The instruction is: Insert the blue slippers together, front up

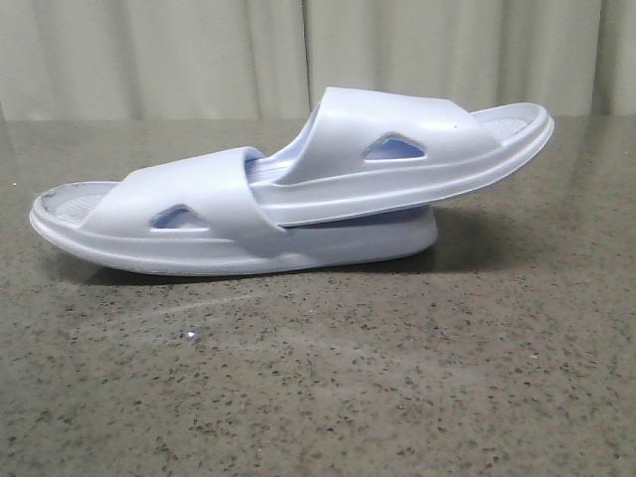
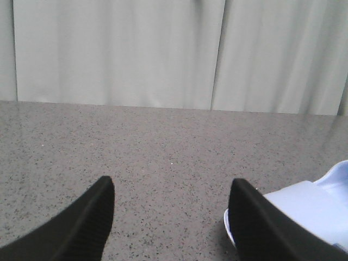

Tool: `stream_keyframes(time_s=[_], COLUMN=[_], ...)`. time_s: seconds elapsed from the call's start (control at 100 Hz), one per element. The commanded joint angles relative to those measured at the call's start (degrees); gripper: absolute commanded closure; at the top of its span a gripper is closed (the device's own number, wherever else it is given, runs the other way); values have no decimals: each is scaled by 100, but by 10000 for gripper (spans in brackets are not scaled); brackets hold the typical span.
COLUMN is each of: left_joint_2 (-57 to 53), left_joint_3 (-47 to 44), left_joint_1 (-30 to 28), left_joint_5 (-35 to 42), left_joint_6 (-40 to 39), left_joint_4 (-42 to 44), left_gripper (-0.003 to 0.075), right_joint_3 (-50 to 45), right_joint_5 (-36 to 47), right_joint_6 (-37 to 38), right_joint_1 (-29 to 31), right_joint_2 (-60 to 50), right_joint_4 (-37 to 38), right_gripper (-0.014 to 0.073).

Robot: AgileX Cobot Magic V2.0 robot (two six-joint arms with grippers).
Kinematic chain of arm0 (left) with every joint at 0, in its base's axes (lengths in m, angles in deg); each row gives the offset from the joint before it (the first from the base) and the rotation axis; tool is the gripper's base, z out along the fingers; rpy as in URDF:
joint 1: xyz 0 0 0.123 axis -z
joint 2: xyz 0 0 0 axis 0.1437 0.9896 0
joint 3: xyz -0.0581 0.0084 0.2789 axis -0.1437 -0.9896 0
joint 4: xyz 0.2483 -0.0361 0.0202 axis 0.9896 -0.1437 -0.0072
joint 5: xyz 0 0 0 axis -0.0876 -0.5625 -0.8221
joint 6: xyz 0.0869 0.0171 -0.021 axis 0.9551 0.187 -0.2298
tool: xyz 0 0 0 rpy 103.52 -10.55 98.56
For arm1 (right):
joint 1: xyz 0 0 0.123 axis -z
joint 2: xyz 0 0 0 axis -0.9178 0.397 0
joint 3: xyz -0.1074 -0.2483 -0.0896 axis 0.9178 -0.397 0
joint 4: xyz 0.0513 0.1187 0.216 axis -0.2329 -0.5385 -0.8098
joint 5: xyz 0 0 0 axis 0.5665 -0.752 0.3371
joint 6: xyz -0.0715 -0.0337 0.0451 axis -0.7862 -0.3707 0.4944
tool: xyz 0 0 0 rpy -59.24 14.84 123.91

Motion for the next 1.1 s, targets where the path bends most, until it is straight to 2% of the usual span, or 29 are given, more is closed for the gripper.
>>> stream_keyframes(time_s=[0.0,0.25,0.33,0.57,0.69,1.09], left_joint_2=[29,29,29,29,29,29], left_joint_3=[113,101,101,101,101,101], left_joint_1=[-7,-7,-7,-7,-7,-7], left_joint_5=[-50,-52,-53,-37,-46,-72], left_joint_6=[-13,-13,-13,-13,-13,-13], left_joint_4=[-109,-96,-96,-96,-96,-96], left_gripper=[316,321,353,580,706,704], right_joint_3=[35,-4,-4,-4,-4,-4], right_joint_5=[329,736,747,748,770,746], right_joint_6=[-76,-76,-76,-76,-76,-76], right_joint_1=[17,17,17,17,17,17], right_joint_2=[-92,-78,-78,-78,-78,-78], right_joint_4=[70,70,70,70,70,70], right_gripper=[261,270,319,594,684,696])
